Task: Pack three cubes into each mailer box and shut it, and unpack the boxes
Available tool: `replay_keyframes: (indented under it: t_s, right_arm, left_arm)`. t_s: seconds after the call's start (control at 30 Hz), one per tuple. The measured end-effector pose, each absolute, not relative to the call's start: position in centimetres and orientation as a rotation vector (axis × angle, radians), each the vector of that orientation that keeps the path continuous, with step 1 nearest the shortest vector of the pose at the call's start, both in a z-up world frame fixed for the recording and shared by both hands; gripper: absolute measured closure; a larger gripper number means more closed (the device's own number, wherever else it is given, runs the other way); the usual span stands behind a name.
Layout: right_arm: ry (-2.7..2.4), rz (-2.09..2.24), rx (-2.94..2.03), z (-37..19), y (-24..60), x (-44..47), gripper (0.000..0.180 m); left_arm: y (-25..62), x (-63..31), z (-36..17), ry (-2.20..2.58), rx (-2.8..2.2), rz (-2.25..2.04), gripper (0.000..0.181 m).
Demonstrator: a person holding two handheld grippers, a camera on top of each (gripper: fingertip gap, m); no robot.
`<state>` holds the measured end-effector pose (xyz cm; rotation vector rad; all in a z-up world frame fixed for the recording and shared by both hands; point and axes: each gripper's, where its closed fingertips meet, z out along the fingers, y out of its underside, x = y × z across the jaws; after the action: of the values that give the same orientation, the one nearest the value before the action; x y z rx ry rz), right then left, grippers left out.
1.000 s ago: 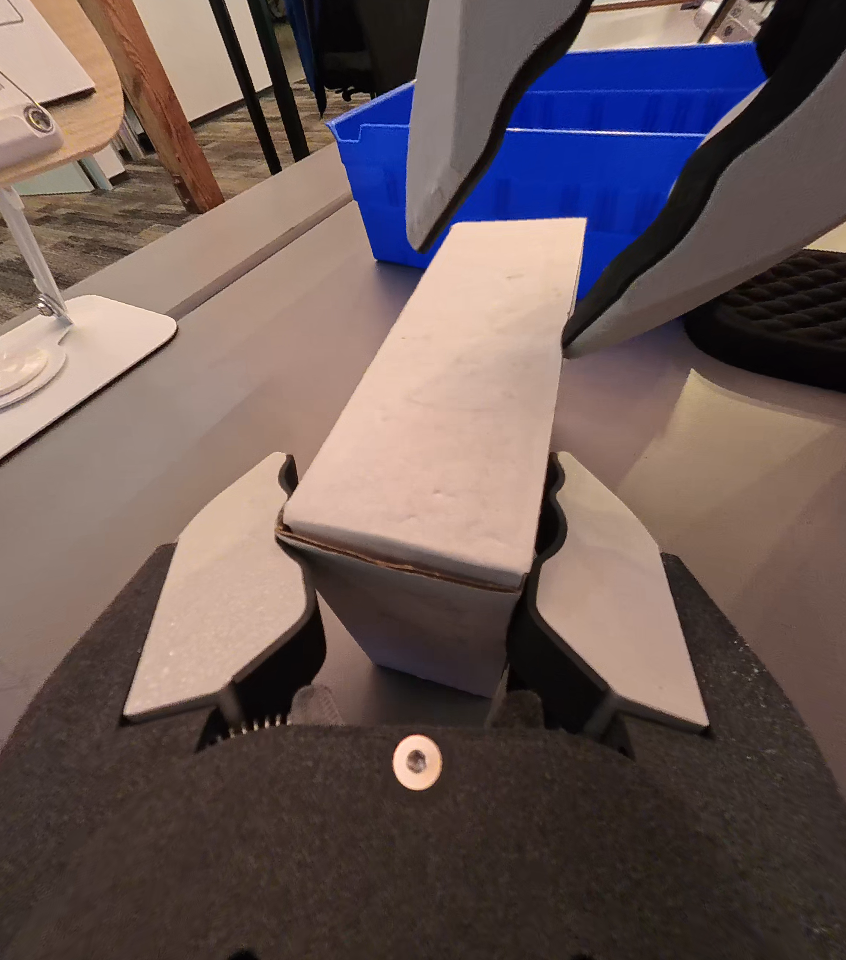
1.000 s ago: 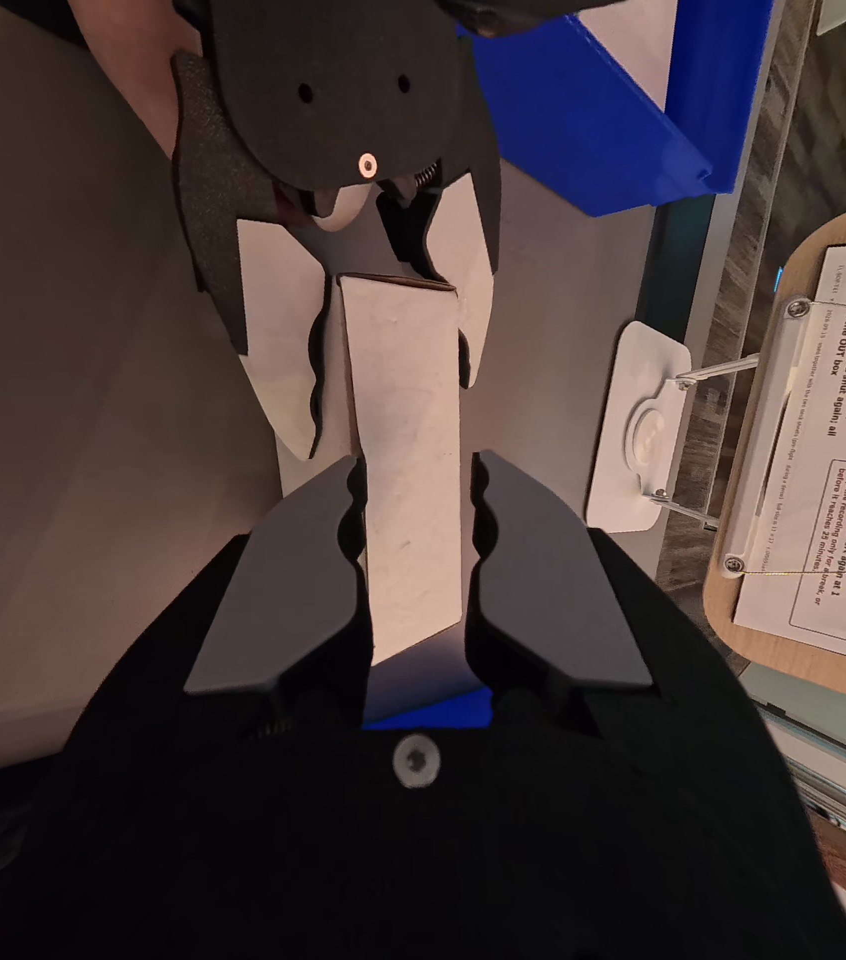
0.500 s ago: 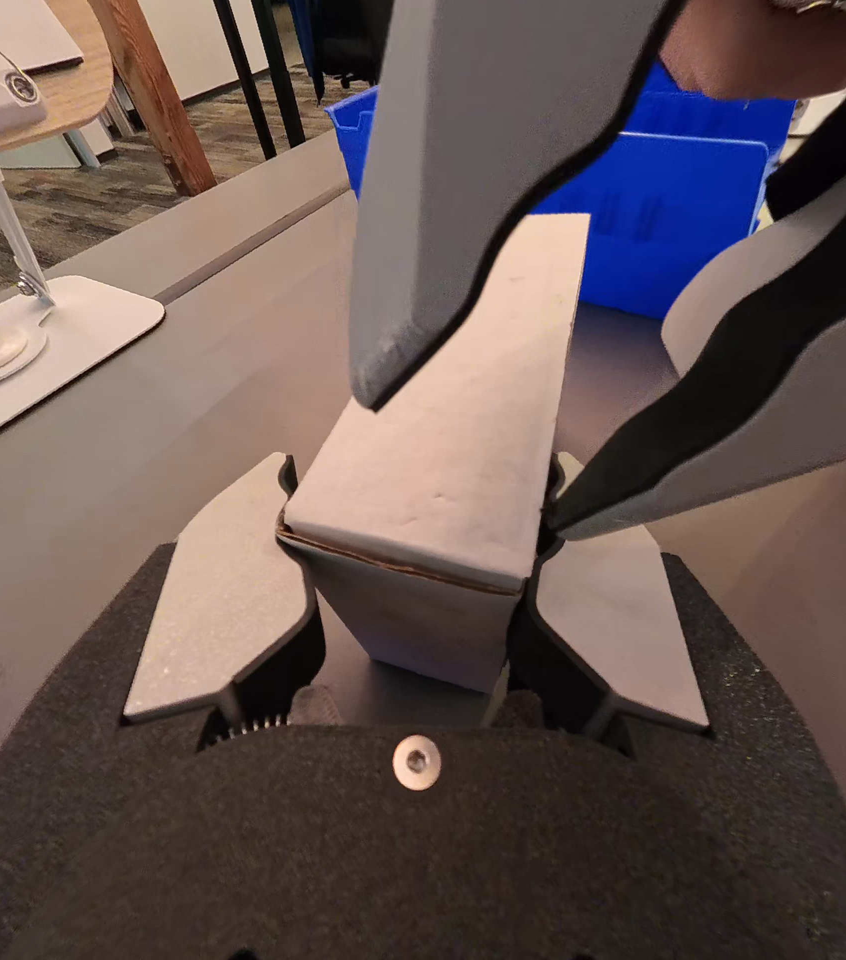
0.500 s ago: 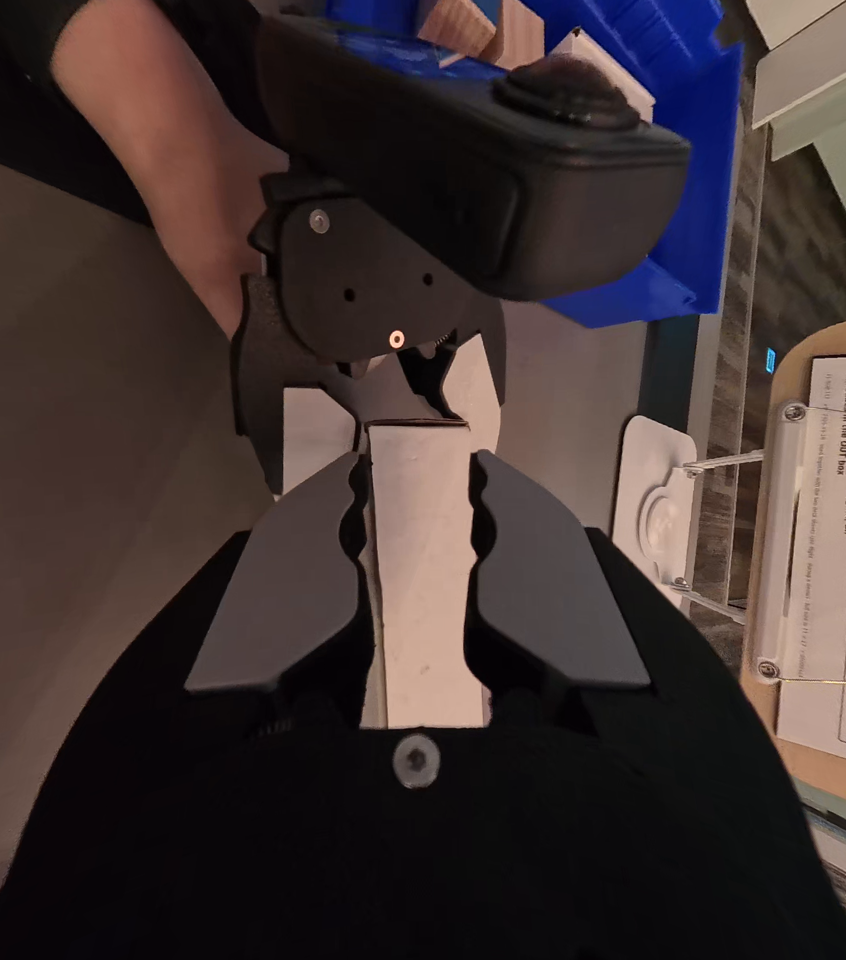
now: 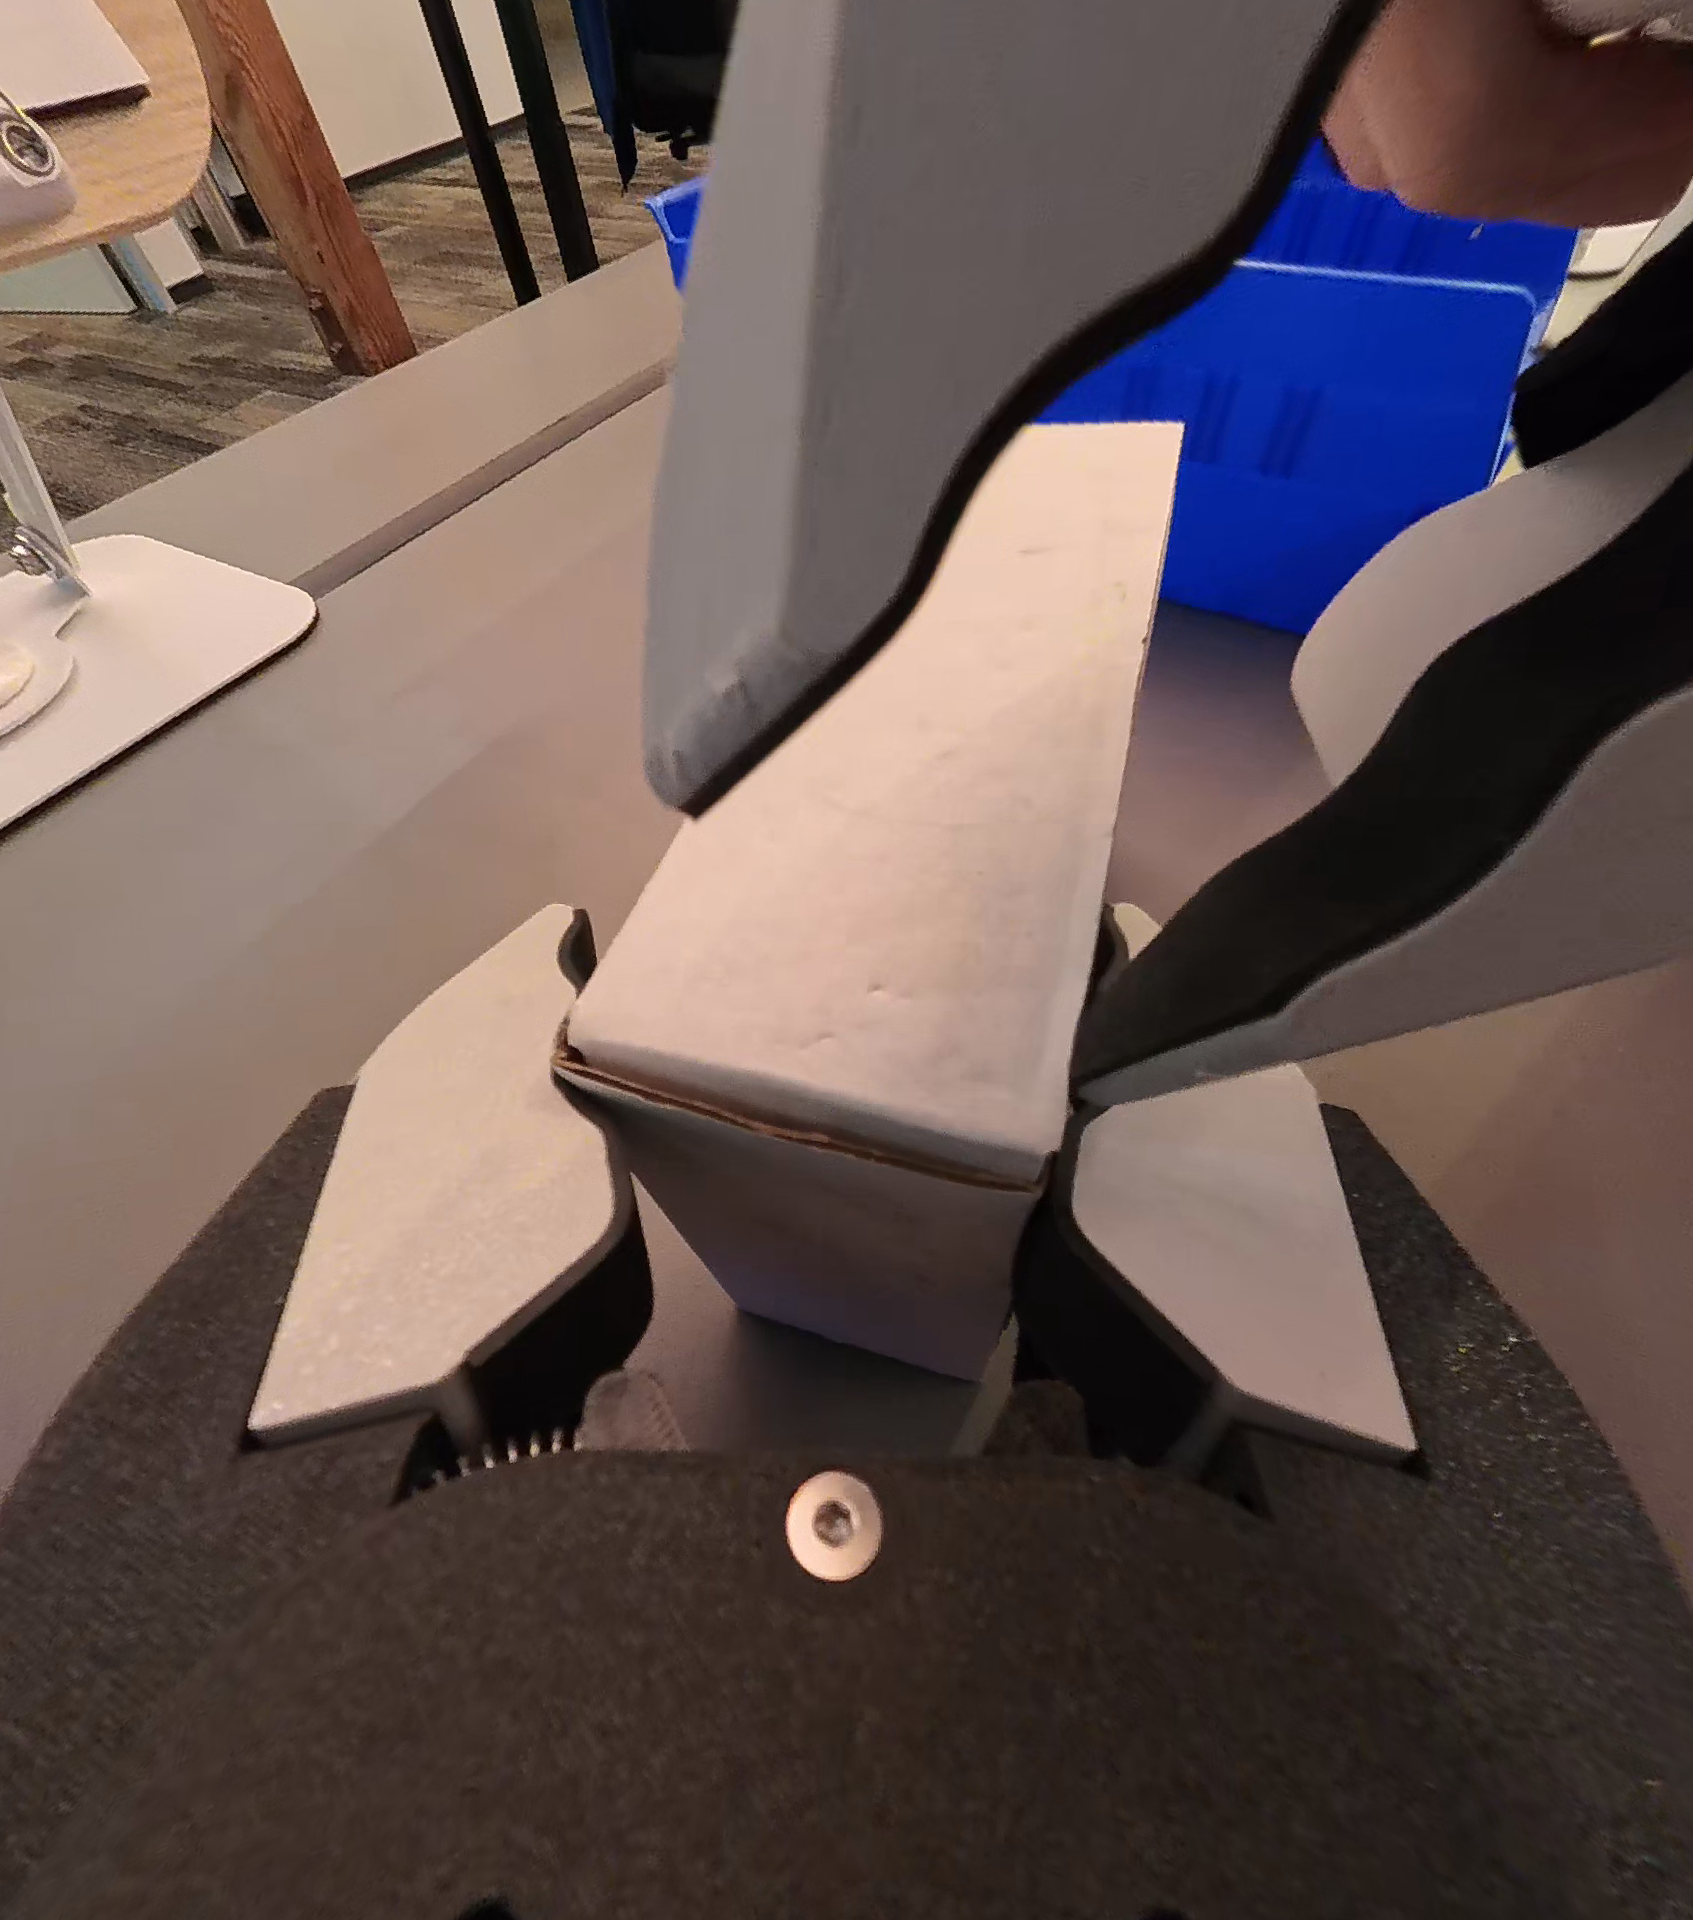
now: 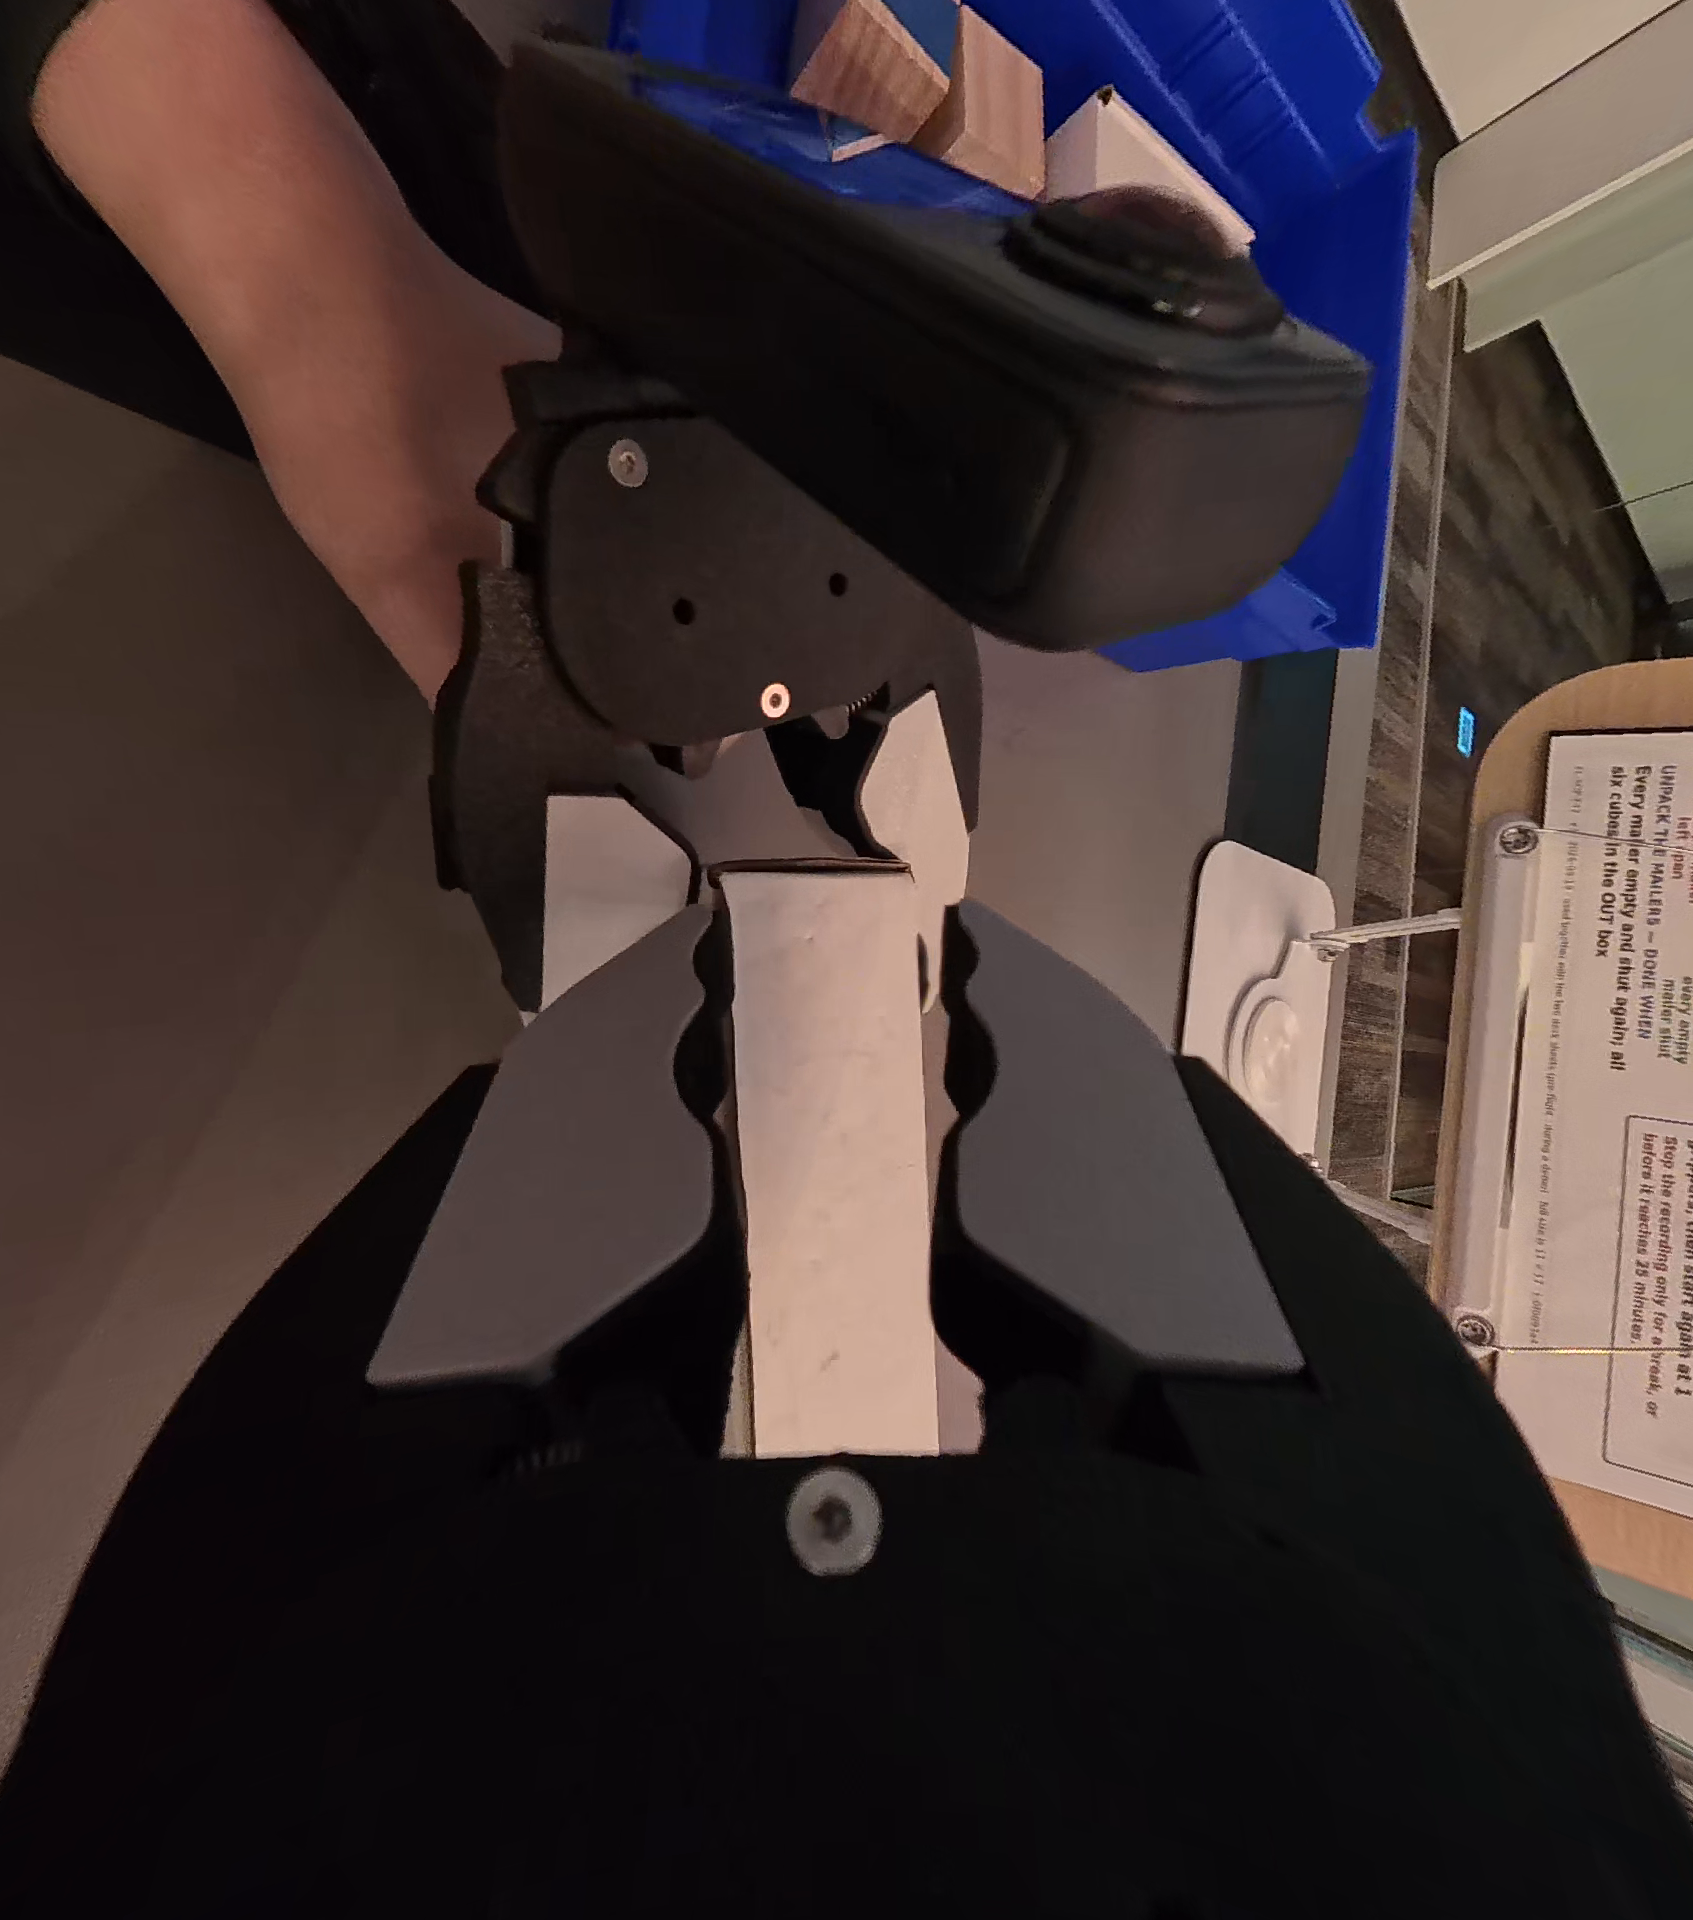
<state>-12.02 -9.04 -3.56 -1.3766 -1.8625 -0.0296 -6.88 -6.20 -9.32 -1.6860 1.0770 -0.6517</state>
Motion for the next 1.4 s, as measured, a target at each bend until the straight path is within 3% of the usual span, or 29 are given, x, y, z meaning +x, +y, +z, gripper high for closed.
replay_keyframes:
  t_s: [0.9,1.4]
  right_arm:
    - [-1.842,-0.045,-1.376,-3.0,-8.9,-11.9,0.142]
    - [-1.916,-0.151,-1.410,-4.1,-8.9,-10.2,0.153]
  left_arm:
    - [-6.2,-6.8,-9.3,1.081,-1.684,-0.641,0.093]
    - [-6.2,-6.9,-9.4,1.073,-1.698,-0.653,0.093]
